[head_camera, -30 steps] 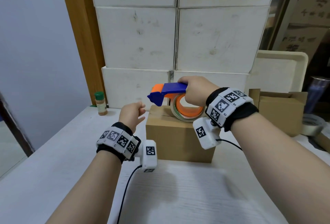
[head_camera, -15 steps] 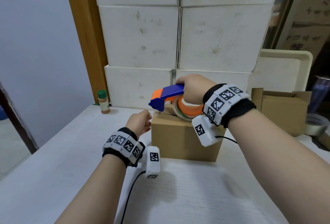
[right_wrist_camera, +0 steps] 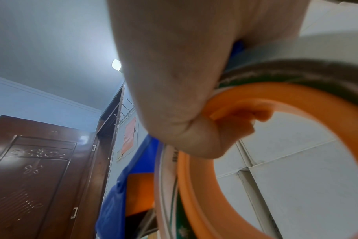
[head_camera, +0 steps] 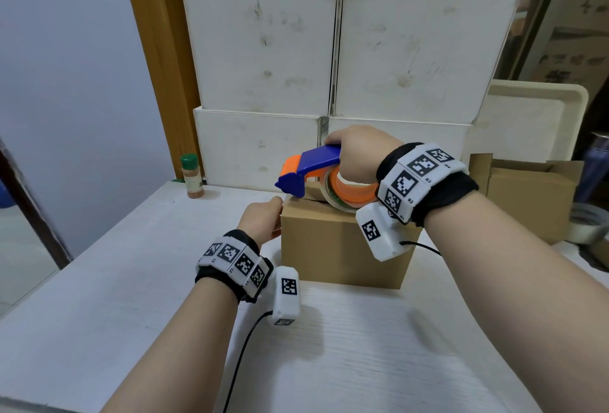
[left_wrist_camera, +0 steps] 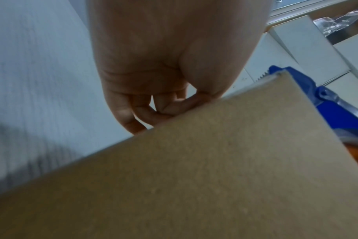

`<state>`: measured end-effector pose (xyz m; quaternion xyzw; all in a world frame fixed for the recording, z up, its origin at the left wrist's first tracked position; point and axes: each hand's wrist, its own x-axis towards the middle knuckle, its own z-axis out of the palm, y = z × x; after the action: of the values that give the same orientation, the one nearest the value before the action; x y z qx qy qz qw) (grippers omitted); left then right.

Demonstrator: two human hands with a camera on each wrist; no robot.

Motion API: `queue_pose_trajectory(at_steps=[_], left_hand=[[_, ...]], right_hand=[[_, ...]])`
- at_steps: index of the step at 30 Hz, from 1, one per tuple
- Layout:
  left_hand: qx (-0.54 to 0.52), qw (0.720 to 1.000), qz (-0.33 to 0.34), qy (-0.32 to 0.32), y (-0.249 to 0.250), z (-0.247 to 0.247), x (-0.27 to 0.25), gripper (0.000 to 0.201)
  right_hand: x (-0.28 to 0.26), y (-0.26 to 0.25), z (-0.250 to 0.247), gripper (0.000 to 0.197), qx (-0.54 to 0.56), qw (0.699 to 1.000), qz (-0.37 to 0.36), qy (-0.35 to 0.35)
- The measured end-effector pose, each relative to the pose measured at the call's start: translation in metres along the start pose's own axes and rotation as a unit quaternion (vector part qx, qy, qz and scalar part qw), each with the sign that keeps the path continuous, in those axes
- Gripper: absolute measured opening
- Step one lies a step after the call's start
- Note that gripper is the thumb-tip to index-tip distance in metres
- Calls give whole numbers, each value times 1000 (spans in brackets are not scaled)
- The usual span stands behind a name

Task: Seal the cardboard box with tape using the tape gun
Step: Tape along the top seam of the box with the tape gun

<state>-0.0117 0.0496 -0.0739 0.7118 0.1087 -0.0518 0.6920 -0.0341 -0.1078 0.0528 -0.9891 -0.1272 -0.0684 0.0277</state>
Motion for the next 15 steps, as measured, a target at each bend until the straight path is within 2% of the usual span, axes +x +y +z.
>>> queue_pose_trajectory(at_steps=[8,10,13,15], left_hand=[[104,994,23,-13,2,2,0,26],[133,991,1,-26,-6,0,2,30],[149,988,-34,-32,-25,-4,2,49],[142,989,-22,-21,-30,-4,2,44]], right_hand=[[3,-1,3,40,-4,1000,-7,8],[3,-1,3,39,-1,1000,-7,9],[4,0,4,39,-1,1000,-9,10],[4,0,4,40,-3,1000,-9,10]])
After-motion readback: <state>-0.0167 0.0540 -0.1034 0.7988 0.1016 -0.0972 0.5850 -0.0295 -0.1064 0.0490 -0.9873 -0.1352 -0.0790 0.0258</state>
